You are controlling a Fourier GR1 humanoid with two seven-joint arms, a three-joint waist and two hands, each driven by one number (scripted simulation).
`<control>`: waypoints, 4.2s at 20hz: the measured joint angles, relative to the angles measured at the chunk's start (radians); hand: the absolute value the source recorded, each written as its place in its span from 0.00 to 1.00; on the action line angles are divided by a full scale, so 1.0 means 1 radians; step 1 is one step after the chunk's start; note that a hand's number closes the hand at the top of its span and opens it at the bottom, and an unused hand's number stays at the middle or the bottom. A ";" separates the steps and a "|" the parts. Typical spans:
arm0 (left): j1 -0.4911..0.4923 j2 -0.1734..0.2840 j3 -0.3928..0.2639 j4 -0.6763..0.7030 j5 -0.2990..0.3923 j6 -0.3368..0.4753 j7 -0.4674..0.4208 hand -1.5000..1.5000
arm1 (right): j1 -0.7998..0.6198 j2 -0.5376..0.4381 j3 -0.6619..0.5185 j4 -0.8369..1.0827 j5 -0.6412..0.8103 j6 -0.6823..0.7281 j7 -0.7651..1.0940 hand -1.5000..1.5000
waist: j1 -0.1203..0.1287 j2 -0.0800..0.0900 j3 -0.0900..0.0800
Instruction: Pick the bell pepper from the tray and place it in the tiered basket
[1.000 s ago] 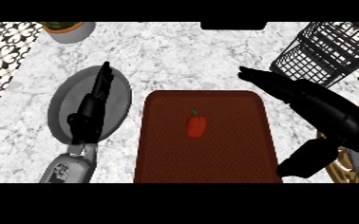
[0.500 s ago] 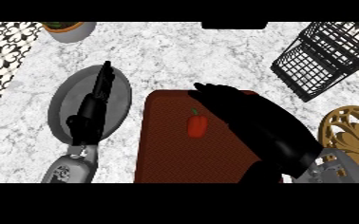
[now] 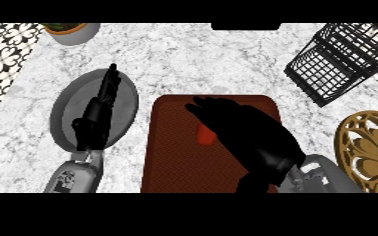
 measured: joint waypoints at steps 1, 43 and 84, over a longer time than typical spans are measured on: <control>0.013 0.012 0.008 -0.021 0.007 -0.013 0.004 0.50 | 0.005 -0.008 -0.009 0.002 -0.003 0.010 -0.004 0.00 | 0.001 0.000 0.000; 0.040 -0.077 0.070 -0.051 -0.089 -0.076 0.017 0.50 | 0.163 0.108 -0.040 0.290 0.634 0.044 -0.428 0.00 | 0.001 0.001 0.001; 0.021 -0.116 0.113 -0.048 -0.129 -0.120 0.030 0.50 | 0.138 0.288 -0.102 0.690 0.794 -0.127 -0.621 0.00 | 0.003 0.001 0.001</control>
